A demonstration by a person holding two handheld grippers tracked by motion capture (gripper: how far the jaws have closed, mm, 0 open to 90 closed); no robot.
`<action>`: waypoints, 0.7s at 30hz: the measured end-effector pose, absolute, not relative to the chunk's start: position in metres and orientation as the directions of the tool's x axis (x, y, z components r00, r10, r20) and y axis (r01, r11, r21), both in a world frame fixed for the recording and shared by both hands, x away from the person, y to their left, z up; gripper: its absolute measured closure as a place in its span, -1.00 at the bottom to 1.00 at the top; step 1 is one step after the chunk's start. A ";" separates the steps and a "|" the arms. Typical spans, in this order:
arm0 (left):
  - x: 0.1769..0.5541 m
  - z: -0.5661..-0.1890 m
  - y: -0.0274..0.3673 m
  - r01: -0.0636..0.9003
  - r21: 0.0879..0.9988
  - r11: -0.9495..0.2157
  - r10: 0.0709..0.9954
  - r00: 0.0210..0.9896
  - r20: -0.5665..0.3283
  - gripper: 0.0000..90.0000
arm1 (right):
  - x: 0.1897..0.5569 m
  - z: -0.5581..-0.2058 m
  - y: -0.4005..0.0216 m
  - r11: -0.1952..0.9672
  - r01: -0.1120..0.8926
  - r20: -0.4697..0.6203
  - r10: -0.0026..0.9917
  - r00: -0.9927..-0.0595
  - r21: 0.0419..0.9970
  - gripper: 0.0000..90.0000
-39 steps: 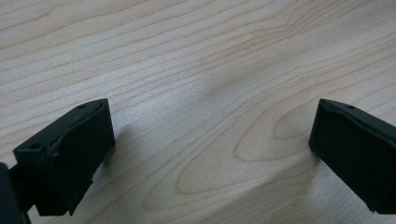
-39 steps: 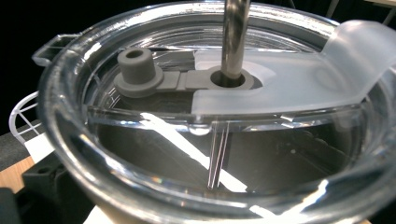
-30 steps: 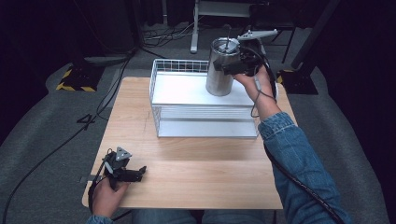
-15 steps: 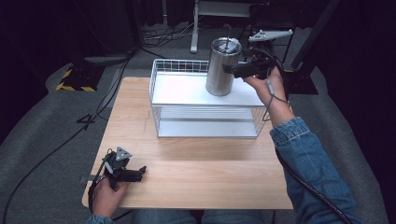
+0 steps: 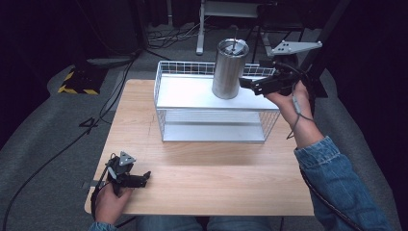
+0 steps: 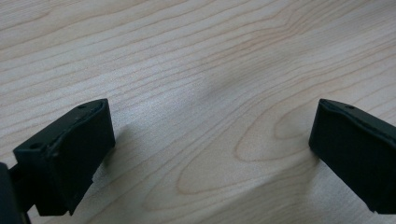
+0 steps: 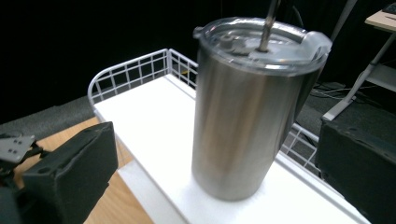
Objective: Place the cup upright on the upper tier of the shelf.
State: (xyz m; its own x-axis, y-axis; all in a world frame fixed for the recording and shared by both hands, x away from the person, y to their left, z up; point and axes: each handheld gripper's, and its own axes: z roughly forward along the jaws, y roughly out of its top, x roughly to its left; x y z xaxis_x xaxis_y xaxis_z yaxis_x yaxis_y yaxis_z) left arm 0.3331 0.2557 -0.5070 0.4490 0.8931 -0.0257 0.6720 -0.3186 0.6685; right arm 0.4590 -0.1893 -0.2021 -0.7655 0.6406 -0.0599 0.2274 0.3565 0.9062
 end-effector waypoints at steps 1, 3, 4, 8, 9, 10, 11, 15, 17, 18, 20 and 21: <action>0.333 -0.507 0.256 0.672 0.668 -0.319 0.893 0.449 -0.026 -0.99 | 0.455 -0.202 -0.190 0.361 0.226 -0.063 0.638 -0.767 0.905 -1.00; 0.333 -0.507 0.256 0.672 0.668 -0.319 0.893 0.449 -0.026 -0.99 | 0.448 -0.203 -0.193 0.363 0.221 -0.066 0.634 -0.771 0.905 -1.00; 0.333 -0.507 0.256 0.671 0.669 -0.319 0.893 0.449 -0.025 -0.99 | 0.443 -0.204 -0.195 0.363 0.218 -0.067 0.631 -0.773 0.906 -1.00; 0.333 -0.507 0.256 0.672 0.668 -0.319 0.893 0.449 -0.026 -0.99 | 0.430 -0.208 -0.204 0.359 0.218 -0.060 0.625 -0.778 0.908 -1.00; 0.333 -0.507 0.256 0.672 0.668 -0.319 0.893 0.449 -0.026 -0.99 | 0.428 -0.209 -0.206 0.358 0.218 -0.058 0.623 -0.780 0.908 -1.00; 0.333 -0.507 0.256 0.672 0.668 -0.319 0.893 0.449 -0.025 -0.99 | 0.425 -0.211 -0.208 0.356 0.219 -0.057 0.624 -0.779 0.908 -1.00; 0.333 -0.507 0.256 0.672 0.668 -0.319 0.893 0.449 -0.025 -0.99 | 0.422 -0.213 -0.211 0.354 0.218 -0.055 0.623 -0.780 0.909 -1.00; 0.333 -0.507 0.256 0.672 0.668 -0.319 0.893 0.449 -0.026 -0.99 | 0.415 -0.218 -0.219 0.354 0.227 -0.049 0.626 -0.778 0.907 -1.00; 0.333 -0.507 0.256 0.672 0.668 -0.319 0.893 0.449 -0.026 -0.99 | 0.411 -0.221 -0.224 0.357 0.233 -0.049 0.629 -0.776 0.905 -1.00; 0.333 -0.507 0.256 0.671 0.669 -0.318 0.893 0.449 -0.026 -0.99 | 0.409 -0.223 -0.226 0.359 0.234 -0.050 0.630 -0.775 0.904 -1.00; 0.334 -0.507 0.256 0.674 0.666 -0.320 0.891 0.453 -0.030 -0.99 | 0.406 -0.227 -0.231 0.365 0.239 -0.052 0.635 -0.771 0.900 -1.00; 0.334 -0.507 0.255 0.673 0.668 -0.318 0.892 0.450 -0.029 -0.99 | 0.404 -0.229 -0.233 0.369 0.246 -0.052 0.639 -0.768 0.896 -1.00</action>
